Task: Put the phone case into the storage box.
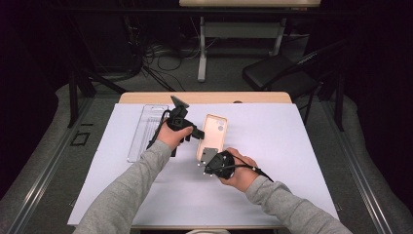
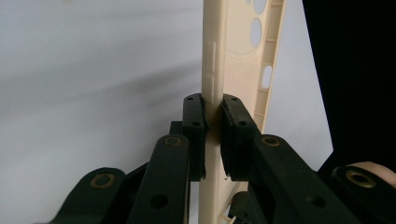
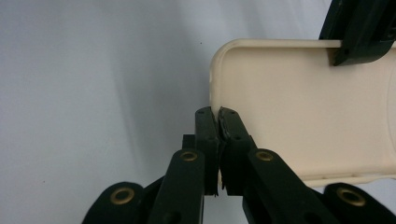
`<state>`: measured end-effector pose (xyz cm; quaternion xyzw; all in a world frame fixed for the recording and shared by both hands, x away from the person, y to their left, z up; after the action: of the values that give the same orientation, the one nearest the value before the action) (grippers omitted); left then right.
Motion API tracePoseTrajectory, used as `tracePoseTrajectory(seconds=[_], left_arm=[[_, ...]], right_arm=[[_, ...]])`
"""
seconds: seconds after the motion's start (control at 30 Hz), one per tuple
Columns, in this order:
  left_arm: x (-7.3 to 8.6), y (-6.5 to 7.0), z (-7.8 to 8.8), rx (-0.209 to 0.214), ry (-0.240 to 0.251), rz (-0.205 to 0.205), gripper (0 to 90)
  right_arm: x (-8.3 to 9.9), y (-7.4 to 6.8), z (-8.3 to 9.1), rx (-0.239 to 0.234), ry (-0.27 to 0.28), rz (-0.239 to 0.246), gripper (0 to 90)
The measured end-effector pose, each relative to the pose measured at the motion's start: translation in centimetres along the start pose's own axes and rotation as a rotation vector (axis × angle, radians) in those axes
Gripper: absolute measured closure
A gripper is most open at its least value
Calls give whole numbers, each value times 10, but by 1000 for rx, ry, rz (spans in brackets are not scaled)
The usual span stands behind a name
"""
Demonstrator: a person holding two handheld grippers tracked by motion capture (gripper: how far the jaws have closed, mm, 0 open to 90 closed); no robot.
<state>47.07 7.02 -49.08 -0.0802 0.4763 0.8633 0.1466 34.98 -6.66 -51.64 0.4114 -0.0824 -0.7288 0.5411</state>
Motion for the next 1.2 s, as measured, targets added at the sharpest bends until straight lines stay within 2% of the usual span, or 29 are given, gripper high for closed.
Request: tracePoseTrajectory(seconds=[0.9,1.2], left_arm=[[-1,-1,1,7,5,11,819],[-1,-1,2,7,9,6,819]], right_arm=[[1,4,-1,-13,0,-22,861],[1,4,-1,-9,5,-27,821]])
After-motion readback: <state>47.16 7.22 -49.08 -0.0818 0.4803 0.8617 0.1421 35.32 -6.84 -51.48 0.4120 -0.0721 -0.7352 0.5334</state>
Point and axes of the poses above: each handheld gripper's, and its own axes: z roughly backward along the jaws, x roughly out of its underside, y roughly to its right, the point moved 3 cm from there along -z, roughly forward along the jaws, and after that the axes turned 14 degrees about x, right-handed, at the moved point
